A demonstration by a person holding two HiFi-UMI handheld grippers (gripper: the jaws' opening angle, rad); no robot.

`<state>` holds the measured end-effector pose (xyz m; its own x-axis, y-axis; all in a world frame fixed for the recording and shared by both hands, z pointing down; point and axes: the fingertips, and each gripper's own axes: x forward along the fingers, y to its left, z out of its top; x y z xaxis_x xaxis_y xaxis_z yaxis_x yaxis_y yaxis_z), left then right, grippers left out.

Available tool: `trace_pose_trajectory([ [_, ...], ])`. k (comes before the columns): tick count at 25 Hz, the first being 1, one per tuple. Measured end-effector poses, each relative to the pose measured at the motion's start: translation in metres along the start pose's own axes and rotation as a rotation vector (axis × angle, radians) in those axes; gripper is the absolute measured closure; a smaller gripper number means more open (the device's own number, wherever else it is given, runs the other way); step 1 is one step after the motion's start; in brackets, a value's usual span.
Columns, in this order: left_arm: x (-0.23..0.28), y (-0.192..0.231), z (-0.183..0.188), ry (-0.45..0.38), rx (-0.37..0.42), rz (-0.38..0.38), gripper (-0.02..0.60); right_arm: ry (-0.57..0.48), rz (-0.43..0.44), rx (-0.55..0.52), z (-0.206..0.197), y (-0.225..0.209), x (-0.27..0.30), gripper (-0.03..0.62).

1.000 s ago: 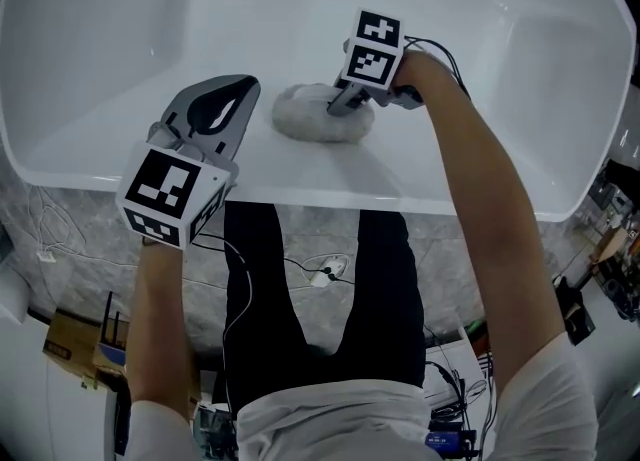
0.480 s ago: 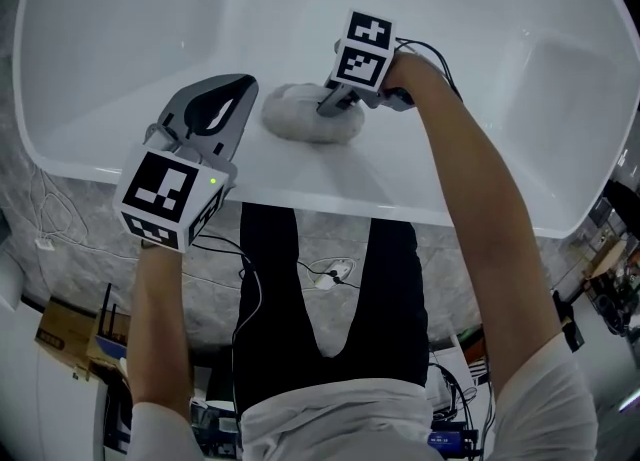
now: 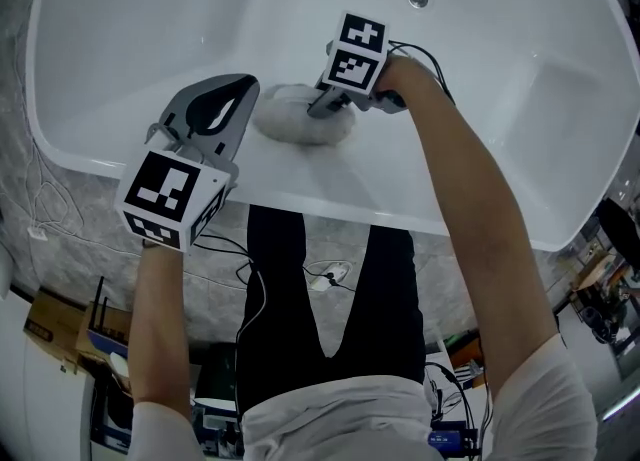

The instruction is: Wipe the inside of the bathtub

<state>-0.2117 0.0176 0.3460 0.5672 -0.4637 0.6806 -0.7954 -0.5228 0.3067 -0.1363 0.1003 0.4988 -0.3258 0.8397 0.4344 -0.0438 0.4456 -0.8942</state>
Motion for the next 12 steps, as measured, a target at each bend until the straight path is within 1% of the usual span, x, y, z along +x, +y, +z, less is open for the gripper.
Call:
trace_pose_trajectory([
  [4,-0.009,0.007,0.000,-0.009,-0.015,0.006,0.569,0.009,0.002,-0.017,0.017,0.003,0.002,0.500],
  [8,-0.019,0.035,-0.015,-0.007,-0.026,0.016,0.569,0.005,0.012,-0.041,0.058,-0.006,0.019,0.500],
  [12,-0.031,0.055,-0.019,-0.009,-0.038,0.037,0.569,0.001,0.010,-0.061,0.092,-0.008,0.026,0.500],
])
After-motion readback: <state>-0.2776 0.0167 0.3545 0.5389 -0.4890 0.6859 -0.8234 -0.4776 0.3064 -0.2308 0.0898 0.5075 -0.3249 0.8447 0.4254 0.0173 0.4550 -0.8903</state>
